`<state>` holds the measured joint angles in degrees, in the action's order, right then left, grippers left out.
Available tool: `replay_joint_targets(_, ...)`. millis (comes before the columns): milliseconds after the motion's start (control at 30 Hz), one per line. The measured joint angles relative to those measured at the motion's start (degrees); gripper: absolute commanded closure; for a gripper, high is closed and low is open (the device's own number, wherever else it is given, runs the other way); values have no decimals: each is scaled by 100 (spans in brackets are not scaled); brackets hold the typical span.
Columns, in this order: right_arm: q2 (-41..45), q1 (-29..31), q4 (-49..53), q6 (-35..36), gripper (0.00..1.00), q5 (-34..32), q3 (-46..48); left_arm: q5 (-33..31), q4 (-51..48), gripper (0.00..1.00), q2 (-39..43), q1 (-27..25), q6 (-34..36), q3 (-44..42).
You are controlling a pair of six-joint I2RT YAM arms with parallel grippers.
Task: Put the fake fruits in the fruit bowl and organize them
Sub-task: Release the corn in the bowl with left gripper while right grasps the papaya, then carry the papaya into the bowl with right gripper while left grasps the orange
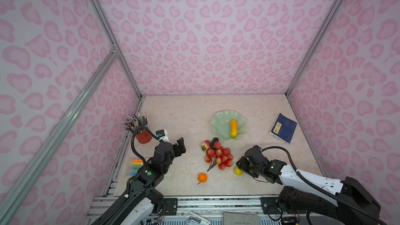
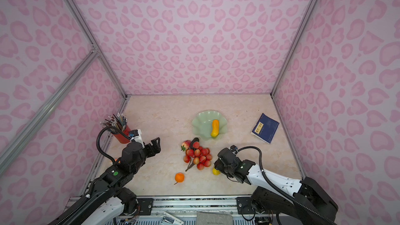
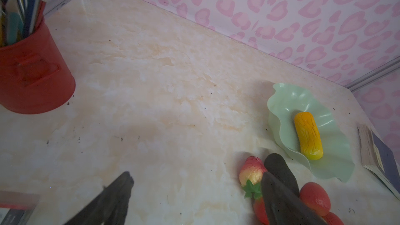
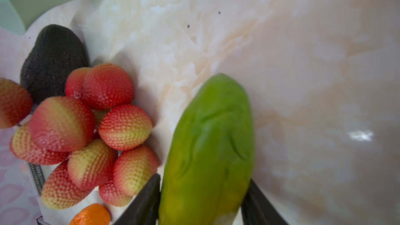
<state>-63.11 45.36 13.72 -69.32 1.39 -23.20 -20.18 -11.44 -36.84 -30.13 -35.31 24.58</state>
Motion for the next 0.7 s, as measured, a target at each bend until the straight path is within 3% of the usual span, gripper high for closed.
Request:
replay_joint_targets(133,-144,13,-35,236,64,-216,-114,96,-144,6,243,0,-151,-208)
replay_joint_targets(300,157,24,404,796,65,-745,-540,332,-282,8,442,0,-240,-275)
replay_joint_targets(433,538,-20,796,1659,64,-1447,-1228,647,-389,10,520,0,-234,-310)
replay_joint_targets(600,221,-774,914,2992,64,-1674,-2277,1327,-431,14,481,0,-208,-339)
replay_joint_targets(700,-564,-1266,846,3705,64,-1414,-2903,1790,-426,16,369,-13,-190,-380)
